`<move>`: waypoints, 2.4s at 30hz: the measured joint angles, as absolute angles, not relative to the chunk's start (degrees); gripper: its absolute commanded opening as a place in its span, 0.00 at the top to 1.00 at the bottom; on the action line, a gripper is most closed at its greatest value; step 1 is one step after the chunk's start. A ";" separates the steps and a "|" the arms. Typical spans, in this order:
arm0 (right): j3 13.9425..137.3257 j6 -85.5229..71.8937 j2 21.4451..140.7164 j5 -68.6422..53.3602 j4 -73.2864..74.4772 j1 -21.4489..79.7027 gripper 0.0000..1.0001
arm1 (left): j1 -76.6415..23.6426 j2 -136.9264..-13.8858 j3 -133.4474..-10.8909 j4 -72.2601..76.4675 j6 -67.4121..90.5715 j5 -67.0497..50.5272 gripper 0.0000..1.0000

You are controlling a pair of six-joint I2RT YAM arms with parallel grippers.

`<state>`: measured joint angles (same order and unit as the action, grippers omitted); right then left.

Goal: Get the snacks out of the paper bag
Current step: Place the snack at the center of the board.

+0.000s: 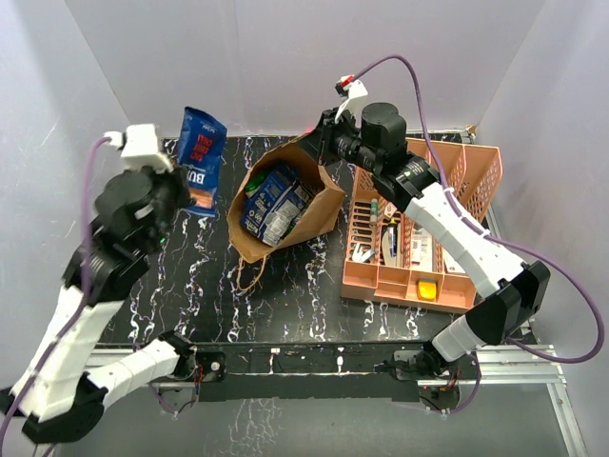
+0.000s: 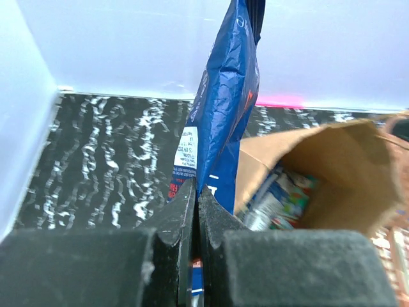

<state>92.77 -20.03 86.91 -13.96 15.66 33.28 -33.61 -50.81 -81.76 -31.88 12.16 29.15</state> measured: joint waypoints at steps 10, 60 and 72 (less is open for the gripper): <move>91.31 -19.55 84.73 -13.19 14.92 33.32 0.93 | -15.86 -71.99 -80.51 -15.97 5.52 27.73 1.00; 91.09 -21.39 85.01 -18.39 14.76 33.32 0.93 | -1.52 -63.92 -62.59 -8.14 35.03 -25.15 0.51; 91.09 -21.45 85.01 -18.63 14.48 33.32 0.93 | -6.35 -53.10 -64.84 -17.91 28.16 -25.32 0.51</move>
